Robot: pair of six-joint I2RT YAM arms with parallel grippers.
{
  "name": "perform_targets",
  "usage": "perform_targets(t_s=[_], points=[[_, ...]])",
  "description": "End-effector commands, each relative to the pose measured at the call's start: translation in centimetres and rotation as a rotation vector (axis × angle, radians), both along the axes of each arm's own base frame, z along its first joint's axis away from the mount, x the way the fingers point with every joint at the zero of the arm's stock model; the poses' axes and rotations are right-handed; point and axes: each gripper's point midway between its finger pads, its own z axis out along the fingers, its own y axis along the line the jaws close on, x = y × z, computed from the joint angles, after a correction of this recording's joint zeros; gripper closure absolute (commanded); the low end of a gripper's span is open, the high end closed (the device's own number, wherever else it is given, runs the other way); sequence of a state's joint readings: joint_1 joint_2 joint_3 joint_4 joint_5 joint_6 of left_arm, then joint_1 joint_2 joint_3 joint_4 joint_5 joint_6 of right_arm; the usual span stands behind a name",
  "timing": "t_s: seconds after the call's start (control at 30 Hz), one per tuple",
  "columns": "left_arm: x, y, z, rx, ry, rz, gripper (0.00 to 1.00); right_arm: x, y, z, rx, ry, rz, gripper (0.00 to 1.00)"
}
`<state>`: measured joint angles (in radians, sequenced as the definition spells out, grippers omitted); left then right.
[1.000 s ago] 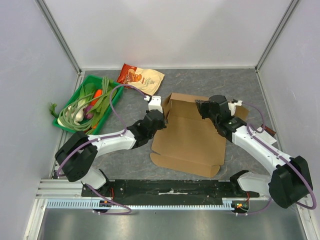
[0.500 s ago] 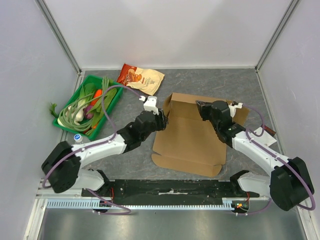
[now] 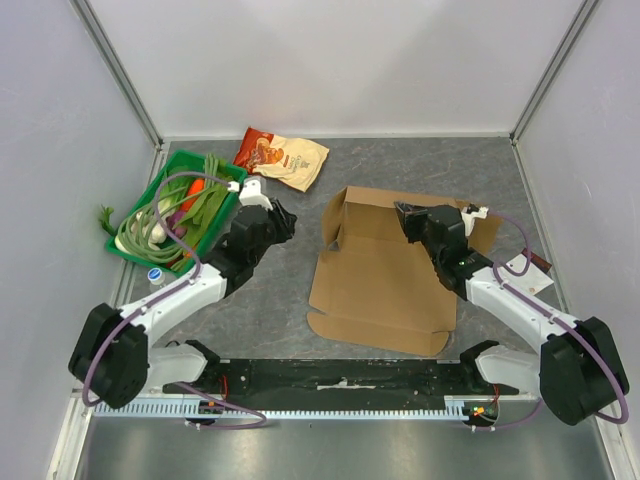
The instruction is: Fold the paper box
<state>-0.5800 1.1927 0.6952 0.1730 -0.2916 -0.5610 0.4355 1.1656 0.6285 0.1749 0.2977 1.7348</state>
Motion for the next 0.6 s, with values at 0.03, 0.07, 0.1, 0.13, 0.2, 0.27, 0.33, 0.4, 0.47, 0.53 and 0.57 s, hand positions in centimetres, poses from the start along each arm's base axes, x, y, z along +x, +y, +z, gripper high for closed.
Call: perform_targets(t_s=[0.03, 0.07, 0.1, 0.13, 0.2, 0.27, 0.33, 0.4, 0.47, 0.53, 0.57], points=[[0.6, -5.2, -0.5, -0.056, 0.027, -0.22, 0.53, -0.9, -0.7, -2.4, -0.077, 0.054, 0.014, 1.0], [0.5, -6.4, -0.6, -0.038, 0.028, -0.269, 0.51, -0.9, -0.7, -2.5, -0.076, 0.056, 0.015, 1.0], [0.7, -7.3, -0.4, -0.038, 0.02, -0.298, 0.5, -0.9, -0.6, -2.4, -0.073, 0.054, 0.017, 1.0], [0.7, -8.0, -1.3, -0.021, 0.025, -0.316, 0.48, -0.9, -0.6, -2.4, -0.07, 0.053, 0.018, 1.0], [0.5, -9.6, -1.2, 0.008, -0.03, -0.368, 0.46, -1.0, -0.5, -2.6, -0.063, 0.058, 0.02, 1.0], [0.4, -10.6, -2.6, 0.053, -0.022, -0.4, 0.45, -1.0, -0.5, -2.6, -0.062, 0.059, 0.021, 1.0], [0.5, -11.1, -2.5, 0.071, -0.055, -0.409, 0.44, -1.1, -0.4, -2.6, -0.066, 0.058, 0.031, 1.0], [0.4, -11.6, -3.0, 0.105, -0.081, -0.428, 0.43, -1.2, -0.4, -2.7, -0.07, 0.055, 0.038, 1.0], [0.5, -11.9, -3.2, 0.131, -0.107, -0.442, 0.41, -1.4, -0.4, -2.9, -0.081, 0.048, 0.045, 1.0], [0.8, -12.1, -2.8, 0.144, -0.133, -0.437, 0.39, -1.7, -0.7, -3.3, -0.094, 0.044, 0.045, 1.0], [0.8, -12.1, -3.0, 0.162, -0.14, -0.438, 0.38, -1.8, -0.7, -3.4, -0.097, 0.044, 0.048, 1.0]])
